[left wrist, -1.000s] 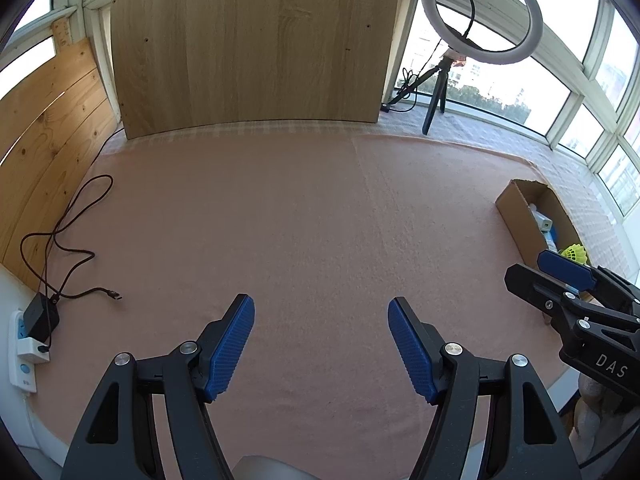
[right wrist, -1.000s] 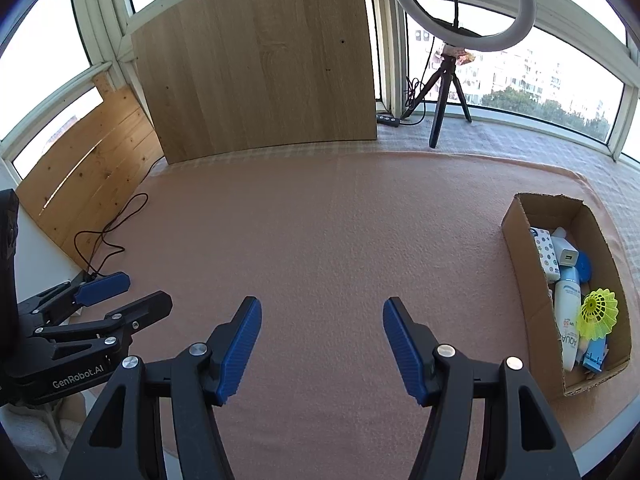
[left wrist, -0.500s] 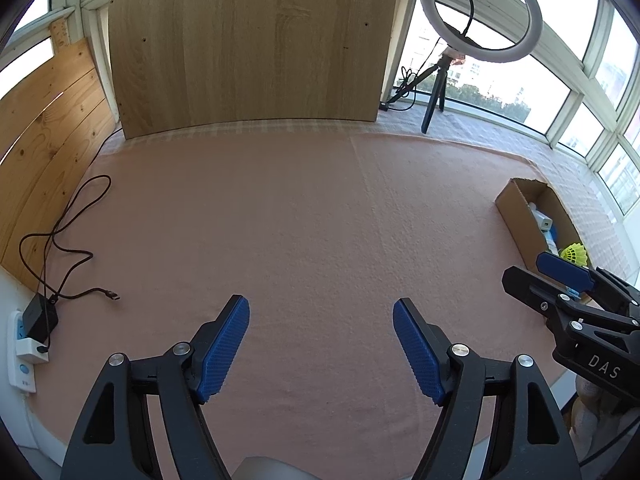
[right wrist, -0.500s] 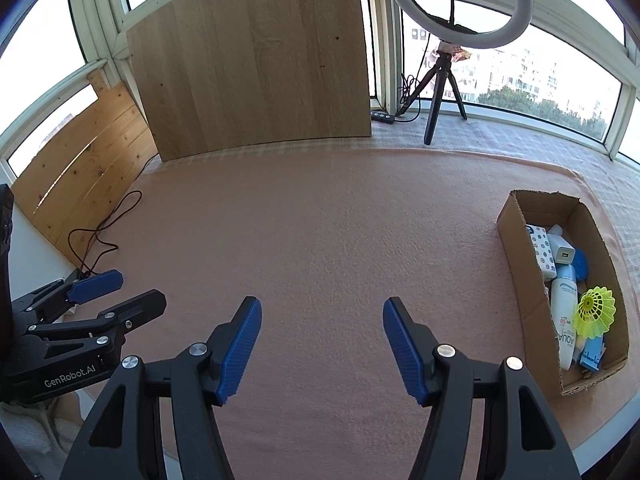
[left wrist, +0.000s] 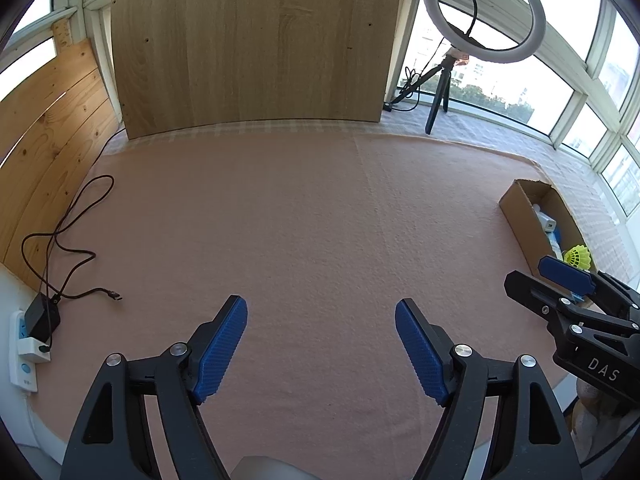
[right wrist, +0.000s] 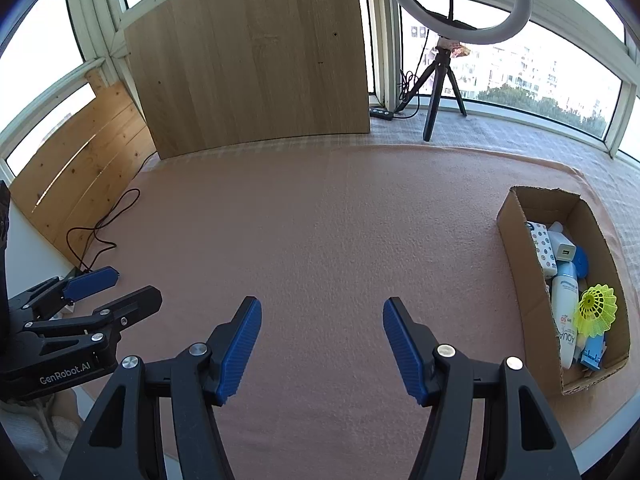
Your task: Organize objects
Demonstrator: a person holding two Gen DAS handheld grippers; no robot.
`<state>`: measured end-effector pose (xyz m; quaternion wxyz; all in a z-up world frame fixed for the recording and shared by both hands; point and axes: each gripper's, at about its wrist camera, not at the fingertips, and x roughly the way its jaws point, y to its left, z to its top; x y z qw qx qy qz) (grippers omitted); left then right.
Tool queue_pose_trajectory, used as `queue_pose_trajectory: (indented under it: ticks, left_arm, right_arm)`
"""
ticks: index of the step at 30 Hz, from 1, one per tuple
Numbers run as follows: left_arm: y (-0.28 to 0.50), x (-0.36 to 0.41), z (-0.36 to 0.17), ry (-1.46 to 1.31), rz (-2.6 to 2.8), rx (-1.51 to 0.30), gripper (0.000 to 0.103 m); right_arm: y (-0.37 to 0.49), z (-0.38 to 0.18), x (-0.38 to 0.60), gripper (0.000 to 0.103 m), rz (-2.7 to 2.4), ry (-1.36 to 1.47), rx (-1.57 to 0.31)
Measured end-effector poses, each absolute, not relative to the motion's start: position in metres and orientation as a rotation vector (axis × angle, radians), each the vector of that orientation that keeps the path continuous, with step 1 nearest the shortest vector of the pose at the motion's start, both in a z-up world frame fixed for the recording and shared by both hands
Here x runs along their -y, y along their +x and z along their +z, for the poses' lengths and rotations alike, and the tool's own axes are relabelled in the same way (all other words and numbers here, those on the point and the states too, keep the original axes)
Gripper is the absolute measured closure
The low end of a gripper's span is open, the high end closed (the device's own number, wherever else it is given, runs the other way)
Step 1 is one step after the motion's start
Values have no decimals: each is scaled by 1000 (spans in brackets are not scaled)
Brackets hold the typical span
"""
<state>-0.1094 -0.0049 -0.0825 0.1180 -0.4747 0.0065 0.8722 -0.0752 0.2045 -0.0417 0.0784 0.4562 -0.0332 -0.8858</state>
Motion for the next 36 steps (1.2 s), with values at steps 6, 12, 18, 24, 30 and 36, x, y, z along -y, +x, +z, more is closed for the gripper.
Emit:
queue_pose_trajectory:
  ticks: [6, 12, 18, 24, 30, 36]
  left_arm:
    - [-112, 7, -81, -1392, 2559, -8, 19]
    - [-113, 6, -81, -1391, 2568, -6, 11]
    - [-115, 7, -82, -1399, 2569, -4, 10]
    - [-116, 7, -81, -1401, 2569, -5, 10]
    - [-118, 7, -83, -1408, 2566, -7, 9]
    - [-117, 6, -86, -1385, 2578, -31, 8]
  right_arm:
    - [-76, -42, -206, 43, -2661, 1365, 95]
    - [-77, -40, -207, 34, -2694, 1343, 80]
    - [-79, -40, -208, 31, -2705, 1345, 81]
    - [-80, -41, -209, 30, -2711, 1351, 76]
    - [-80, -42, -209, 30, -2709, 1354, 75]
    - [-82, -46, -209, 30, -2704, 1367, 75]
